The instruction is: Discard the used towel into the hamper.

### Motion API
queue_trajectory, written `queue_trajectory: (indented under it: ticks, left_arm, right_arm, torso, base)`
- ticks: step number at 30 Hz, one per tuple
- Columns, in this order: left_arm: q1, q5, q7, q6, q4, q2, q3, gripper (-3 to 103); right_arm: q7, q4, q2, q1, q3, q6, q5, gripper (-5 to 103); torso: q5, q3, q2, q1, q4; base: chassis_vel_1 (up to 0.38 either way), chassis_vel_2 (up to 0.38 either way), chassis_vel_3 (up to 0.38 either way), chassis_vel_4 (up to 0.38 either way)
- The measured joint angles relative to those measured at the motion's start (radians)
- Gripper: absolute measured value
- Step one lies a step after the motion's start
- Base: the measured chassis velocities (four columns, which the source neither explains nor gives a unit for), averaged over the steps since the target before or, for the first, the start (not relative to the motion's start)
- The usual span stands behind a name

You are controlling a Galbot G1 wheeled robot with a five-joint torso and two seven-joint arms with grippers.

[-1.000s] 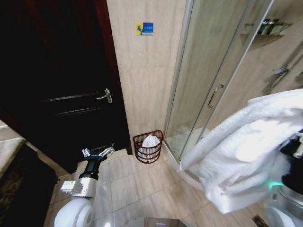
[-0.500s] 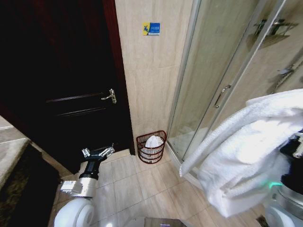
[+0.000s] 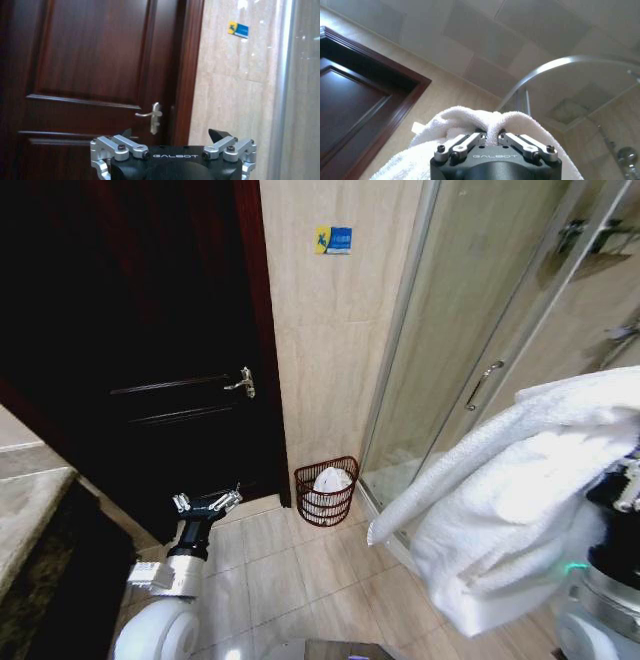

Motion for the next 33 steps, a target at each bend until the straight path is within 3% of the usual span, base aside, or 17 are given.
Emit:
queue_trajectory:
  ticks: [15,33]
  left_arm:
    - [0.000,0.000,0.000,0.000,0.000,0.000,0.000,100]
    - [0.000,0.000,0.000,0.000,0.000,0.000,0.000,100]
  right_arm:
    - [-0.030,-0.028,-0.025,0.019,0.006,0.002,0.033,8]
    - [-0.039,-0.046,-0.023,0.024,0.020,0.007,0.037,8]
  torso:
    - [0.0000,-0.011,-0.019,-0.009,0.0002]
    - [-0.0001,-0.008,-0.012,-0.005,-0.0003]
  base:
    - [0.094,0.094,0.095,0.090]
    - [0.089,0.091,0.095,0.094]
